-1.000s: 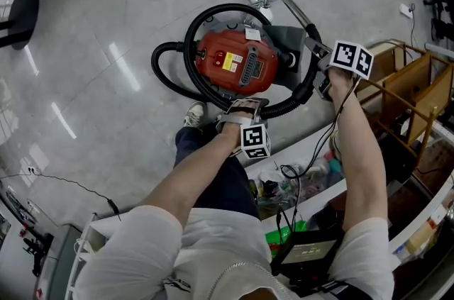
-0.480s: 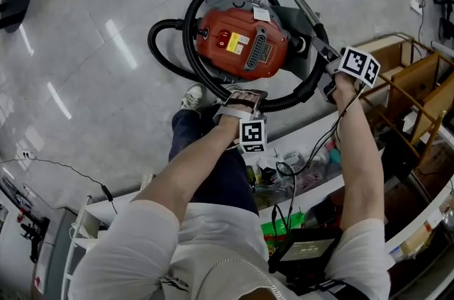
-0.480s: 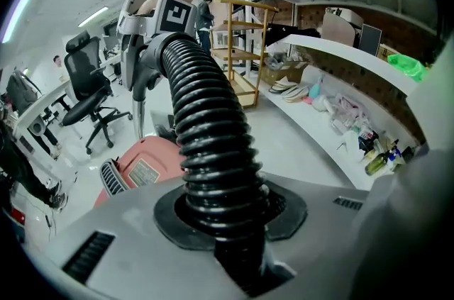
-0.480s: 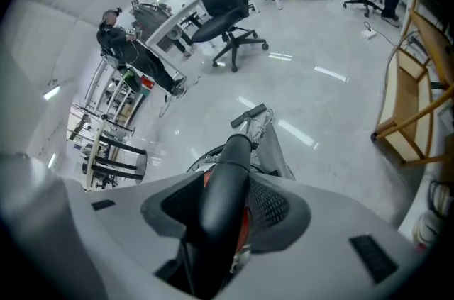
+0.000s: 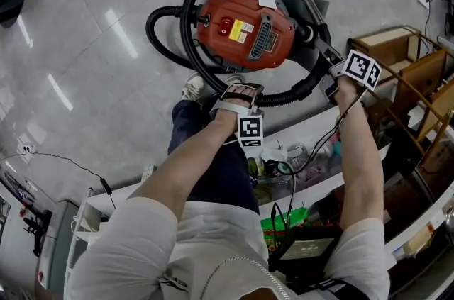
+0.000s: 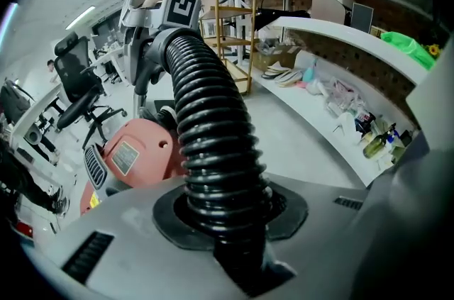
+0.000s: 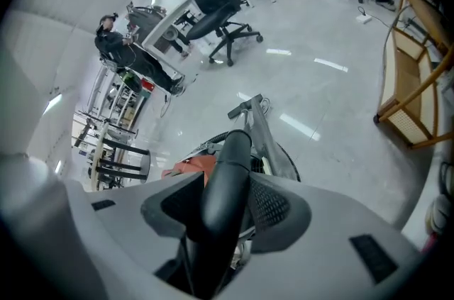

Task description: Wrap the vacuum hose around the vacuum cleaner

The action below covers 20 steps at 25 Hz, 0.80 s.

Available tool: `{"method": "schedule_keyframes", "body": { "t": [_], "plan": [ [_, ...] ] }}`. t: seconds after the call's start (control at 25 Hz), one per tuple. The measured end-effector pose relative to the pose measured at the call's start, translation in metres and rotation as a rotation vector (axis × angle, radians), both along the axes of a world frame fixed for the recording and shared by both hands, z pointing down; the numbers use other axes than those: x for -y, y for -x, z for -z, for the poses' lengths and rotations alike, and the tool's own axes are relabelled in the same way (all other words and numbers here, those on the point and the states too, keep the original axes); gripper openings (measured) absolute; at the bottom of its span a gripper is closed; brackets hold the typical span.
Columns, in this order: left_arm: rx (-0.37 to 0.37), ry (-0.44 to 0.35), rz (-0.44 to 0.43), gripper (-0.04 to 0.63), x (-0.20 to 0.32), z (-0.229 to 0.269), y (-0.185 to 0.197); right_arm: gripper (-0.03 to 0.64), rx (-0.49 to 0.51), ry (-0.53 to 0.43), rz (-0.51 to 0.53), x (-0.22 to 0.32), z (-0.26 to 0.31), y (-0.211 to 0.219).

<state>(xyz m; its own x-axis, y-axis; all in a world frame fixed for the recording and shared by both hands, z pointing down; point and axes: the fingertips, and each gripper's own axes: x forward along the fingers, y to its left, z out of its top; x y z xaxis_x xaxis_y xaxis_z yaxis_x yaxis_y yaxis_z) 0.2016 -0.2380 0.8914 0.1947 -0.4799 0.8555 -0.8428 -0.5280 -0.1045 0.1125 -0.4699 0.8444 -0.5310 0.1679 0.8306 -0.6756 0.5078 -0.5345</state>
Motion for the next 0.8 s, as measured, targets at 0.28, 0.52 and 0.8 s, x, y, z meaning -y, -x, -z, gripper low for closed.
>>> {"method": "schedule_keyframes", "body": {
  "t": [0.28,0.52,0.8],
  "plan": [
    [0.031,0.041,-0.027,0.094,-0.015,-0.017,-0.004,0.187,0.004,0.024,-0.007,-0.010,-0.017,-0.016],
    [0.055,0.074,-0.052,0.095,-0.026,-0.028,-0.005,0.187,0.003,0.042,-0.012,-0.019,-0.029,-0.025],
    [0.065,0.087,-0.056,0.097,-0.031,-0.034,-0.005,0.187,0.022,0.055,-0.032,-0.023,-0.035,-0.030]
  ]
}}
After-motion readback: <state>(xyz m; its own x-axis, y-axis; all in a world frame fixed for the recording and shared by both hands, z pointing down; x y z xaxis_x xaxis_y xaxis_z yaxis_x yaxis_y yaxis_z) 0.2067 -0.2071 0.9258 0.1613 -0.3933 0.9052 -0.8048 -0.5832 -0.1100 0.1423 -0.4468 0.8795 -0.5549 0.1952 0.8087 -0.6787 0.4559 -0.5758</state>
